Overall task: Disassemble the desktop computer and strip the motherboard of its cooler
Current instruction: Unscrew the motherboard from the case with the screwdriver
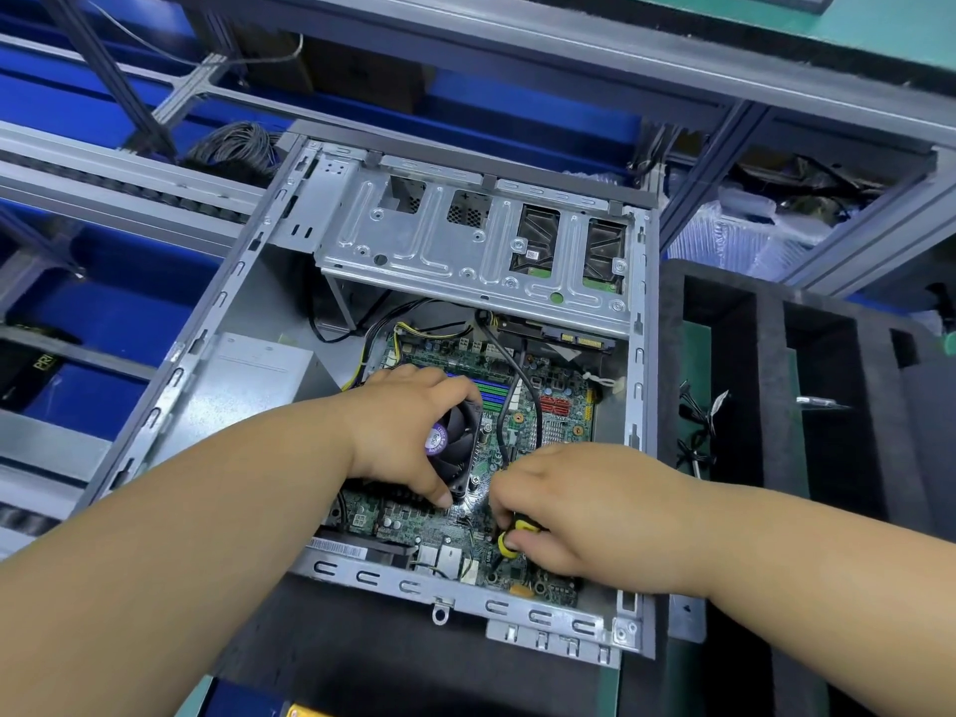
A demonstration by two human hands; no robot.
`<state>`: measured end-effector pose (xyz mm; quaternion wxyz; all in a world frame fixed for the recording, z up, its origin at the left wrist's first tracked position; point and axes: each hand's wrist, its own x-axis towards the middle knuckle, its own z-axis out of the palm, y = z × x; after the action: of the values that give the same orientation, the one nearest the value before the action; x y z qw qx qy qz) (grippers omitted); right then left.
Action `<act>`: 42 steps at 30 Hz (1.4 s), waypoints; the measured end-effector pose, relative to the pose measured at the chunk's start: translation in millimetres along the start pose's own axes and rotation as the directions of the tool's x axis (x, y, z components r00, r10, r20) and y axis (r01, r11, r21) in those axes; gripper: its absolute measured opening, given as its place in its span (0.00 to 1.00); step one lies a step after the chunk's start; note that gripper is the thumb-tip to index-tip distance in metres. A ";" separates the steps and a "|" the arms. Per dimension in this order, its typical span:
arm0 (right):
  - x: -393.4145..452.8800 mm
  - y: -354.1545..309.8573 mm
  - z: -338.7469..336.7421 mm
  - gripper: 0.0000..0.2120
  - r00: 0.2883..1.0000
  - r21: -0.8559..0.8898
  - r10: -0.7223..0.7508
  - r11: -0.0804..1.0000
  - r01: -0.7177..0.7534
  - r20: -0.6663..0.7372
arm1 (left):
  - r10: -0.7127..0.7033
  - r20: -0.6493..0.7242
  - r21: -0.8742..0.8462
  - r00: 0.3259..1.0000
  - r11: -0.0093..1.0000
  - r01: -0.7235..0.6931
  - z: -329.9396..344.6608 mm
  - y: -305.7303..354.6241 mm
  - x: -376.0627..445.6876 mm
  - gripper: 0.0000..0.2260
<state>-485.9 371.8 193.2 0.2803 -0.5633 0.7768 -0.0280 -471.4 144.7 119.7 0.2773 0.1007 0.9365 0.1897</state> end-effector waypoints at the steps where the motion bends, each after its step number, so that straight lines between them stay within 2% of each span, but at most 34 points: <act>1: 0.2 -0.3 0.5 0.11 1.000 -0.005 -0.001 1.000 0.001 0.005 | -0.001 0.000 0.000 1.000 1.000 0.001 -0.2 0.0 0.1 0.42; 14: -0.9 0.5 2.8 0.12 1.000 -0.017 -0.021 1.000 0.021 -0.001 | 0.003 0.003 0.000 1.000 1.000 -0.003 0.1 -0.1 0.6 0.42; 21: 3.0 -2.9 2.5 0.21 0.995 -0.203 -0.097 0.975 0.095 0.000 | 0.005 0.012 -0.002 1.000 1.000 -0.005 -1.3 -0.5 1.4 0.43; 23: 4.0 -4.1 1.4 0.18 0.994 -0.179 -0.104 0.979 0.100 -0.013 | 0.004 0.013 -0.005 1.000 1.000 -0.004 -0.7 -1.3 1.6 0.43; 28: 8.3 -3.5 -5.4 0.11 0.995 0.058 -0.103 0.993 0.102 0.008 | -0.006 0.009 -0.003 1.000 1.000 0.006 0.5 -2.1 2.9 0.43; 31: 9.3 -2.8 -7.6 0.10 0.991 0.037 -0.123 0.992 0.121 0.055 | -0.010 0.014 -0.001 1.000 1.000 0.010 0.3 -2.4 2.9 0.43; 35: 16.8 -3.7 -11.2 0.12 0.989 -0.160 -0.122 0.978 0.135 0.086 | -0.025 0.038 -0.005 0.999 1.000 0.025 -1.9 -1.0 1.4 0.44; 37: 21.6 -4.0 -11.2 0.11 0.986 -0.113 -0.143 0.982 0.151 0.083 | -0.043 0.046 -0.011 0.998 0.999 0.044 -3.0 0.9 0.5 0.44; 40: 23.7 -4.6 -12.3 0.10 0.982 0.071 -0.175 0.983 0.170 0.069 | -0.048 0.040 -0.017 0.998 0.999 0.049 -2.8 2.1 -0.3 0.44; 42: 23.2 -3.3 -12.8 0.10 0.980 0.067 -0.184 0.982 0.179 0.077 | -0.040 0.032 -0.016 0.999 0.999 0.040 -2.5 1.7 -0.3 0.44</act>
<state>-493.9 346.5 195.8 0.3252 -0.6238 0.7087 -0.0533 -472.4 145.5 122.4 0.2969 0.0825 0.9321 0.1904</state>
